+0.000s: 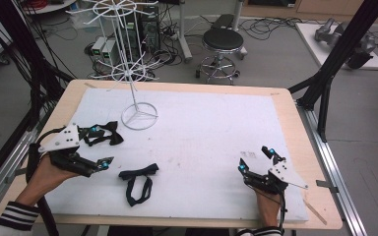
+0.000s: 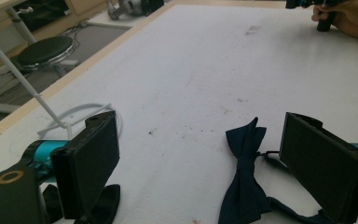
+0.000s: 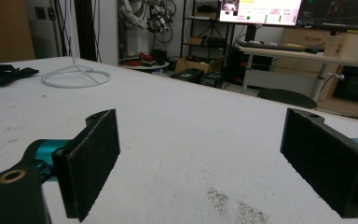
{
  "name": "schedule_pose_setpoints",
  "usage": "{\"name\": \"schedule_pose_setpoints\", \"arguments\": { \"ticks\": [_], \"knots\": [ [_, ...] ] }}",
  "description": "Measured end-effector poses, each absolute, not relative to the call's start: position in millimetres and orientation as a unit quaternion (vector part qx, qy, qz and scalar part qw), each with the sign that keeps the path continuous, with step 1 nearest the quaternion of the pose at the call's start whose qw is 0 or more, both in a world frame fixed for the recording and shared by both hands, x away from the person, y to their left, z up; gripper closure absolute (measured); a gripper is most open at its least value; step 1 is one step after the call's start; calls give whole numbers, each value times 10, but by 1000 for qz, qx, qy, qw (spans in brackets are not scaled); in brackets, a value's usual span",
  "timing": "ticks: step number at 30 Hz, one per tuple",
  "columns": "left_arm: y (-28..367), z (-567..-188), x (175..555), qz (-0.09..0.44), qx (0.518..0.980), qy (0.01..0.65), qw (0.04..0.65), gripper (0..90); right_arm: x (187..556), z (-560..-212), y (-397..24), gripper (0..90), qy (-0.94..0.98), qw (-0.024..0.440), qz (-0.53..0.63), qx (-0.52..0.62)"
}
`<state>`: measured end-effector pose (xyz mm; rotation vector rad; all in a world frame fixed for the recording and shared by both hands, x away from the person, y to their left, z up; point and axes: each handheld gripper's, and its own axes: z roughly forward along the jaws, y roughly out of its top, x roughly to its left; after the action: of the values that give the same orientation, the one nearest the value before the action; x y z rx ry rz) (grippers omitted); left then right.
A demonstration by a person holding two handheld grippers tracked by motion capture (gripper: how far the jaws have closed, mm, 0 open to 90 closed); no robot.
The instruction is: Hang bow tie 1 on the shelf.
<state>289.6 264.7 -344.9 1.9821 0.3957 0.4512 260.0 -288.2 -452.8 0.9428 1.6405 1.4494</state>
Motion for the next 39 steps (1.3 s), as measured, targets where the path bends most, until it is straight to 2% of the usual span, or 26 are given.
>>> {"name": "schedule_pose_setpoints", "arguments": {
  "ticks": [14, 39],
  "knots": [
    [2371, -3399, 2991, 156, 870, 126, 452, 132, 2597, -4530, -2883, 112, 637, 369, 567, 369],
    [2004, -3482, 3141, 106, 924, 111, 351, 136, 2596, -4531, -2891, 112, 636, 373, 568, 365]
  ]
}}
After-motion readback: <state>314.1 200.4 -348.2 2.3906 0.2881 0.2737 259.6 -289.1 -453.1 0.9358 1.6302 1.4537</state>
